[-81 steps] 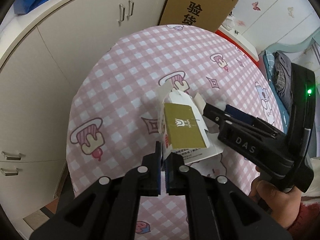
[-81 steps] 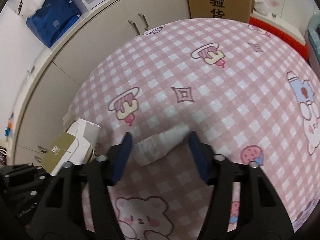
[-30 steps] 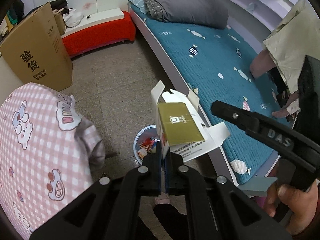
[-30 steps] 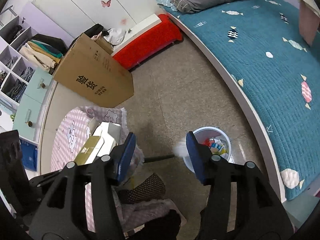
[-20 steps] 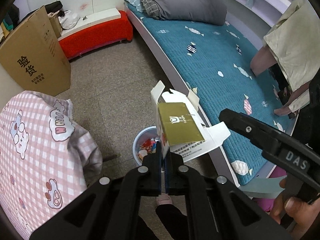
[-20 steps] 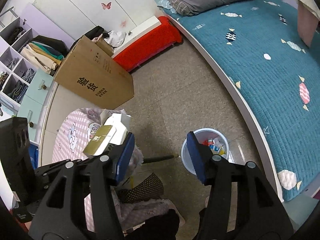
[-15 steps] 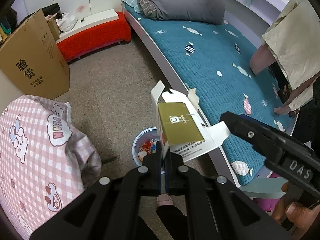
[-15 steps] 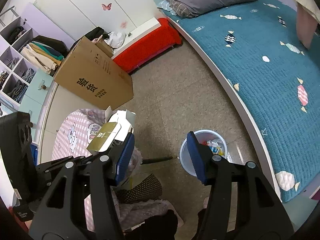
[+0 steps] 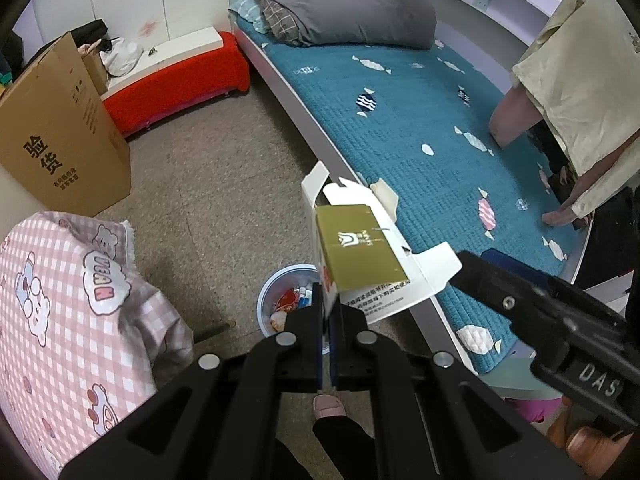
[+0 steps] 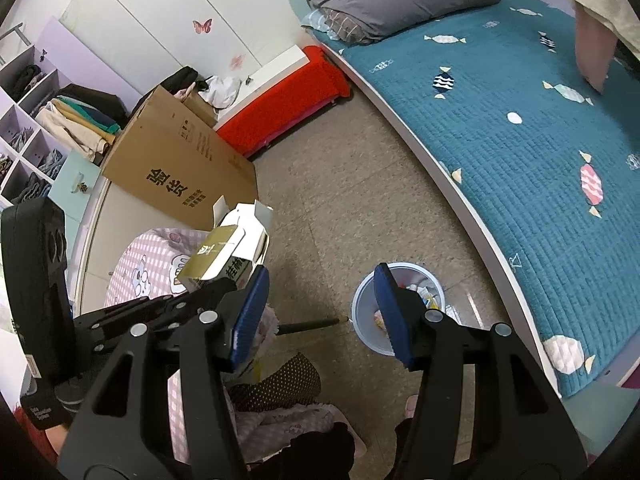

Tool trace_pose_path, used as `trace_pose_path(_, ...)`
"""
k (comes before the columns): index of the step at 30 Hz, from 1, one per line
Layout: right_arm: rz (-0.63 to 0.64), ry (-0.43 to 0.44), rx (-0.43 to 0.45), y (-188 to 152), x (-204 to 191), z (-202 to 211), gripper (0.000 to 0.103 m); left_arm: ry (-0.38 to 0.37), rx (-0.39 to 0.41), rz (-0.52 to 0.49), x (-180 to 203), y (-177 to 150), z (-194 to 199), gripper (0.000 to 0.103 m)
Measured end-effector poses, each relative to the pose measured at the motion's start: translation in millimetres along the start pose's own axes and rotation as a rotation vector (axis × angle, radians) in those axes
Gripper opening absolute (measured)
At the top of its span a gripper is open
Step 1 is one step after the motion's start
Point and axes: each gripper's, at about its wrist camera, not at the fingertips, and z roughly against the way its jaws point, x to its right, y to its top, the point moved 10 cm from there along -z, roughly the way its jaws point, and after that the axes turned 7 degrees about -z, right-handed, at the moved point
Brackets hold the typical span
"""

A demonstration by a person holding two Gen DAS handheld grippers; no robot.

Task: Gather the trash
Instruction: 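Open the left tool to drop the paper box into the basin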

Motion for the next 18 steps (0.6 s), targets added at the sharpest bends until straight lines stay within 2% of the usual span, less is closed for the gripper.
trace_pose_path(7,-0.007,-0.005,0.022,1,3,8,0.056,-0.004,0.023,0.003,2,11,1,0.005)
trace_pose_path(8,-0.009,-0.005,0.023,1,3,9,0.056,-0.014,0.019,0.008,4,12,0,0.009)
trace_pose_path(11,-0.013,-0.008,0.028,0,5,12,0.057,0.009,0.003,0.016,1,9,-2,0.064)
trace_pose_path(18,0.004,-0.002,0.032,-5,1,19,0.058,0.027,0.026,0.039,-5,5,9,0.069)
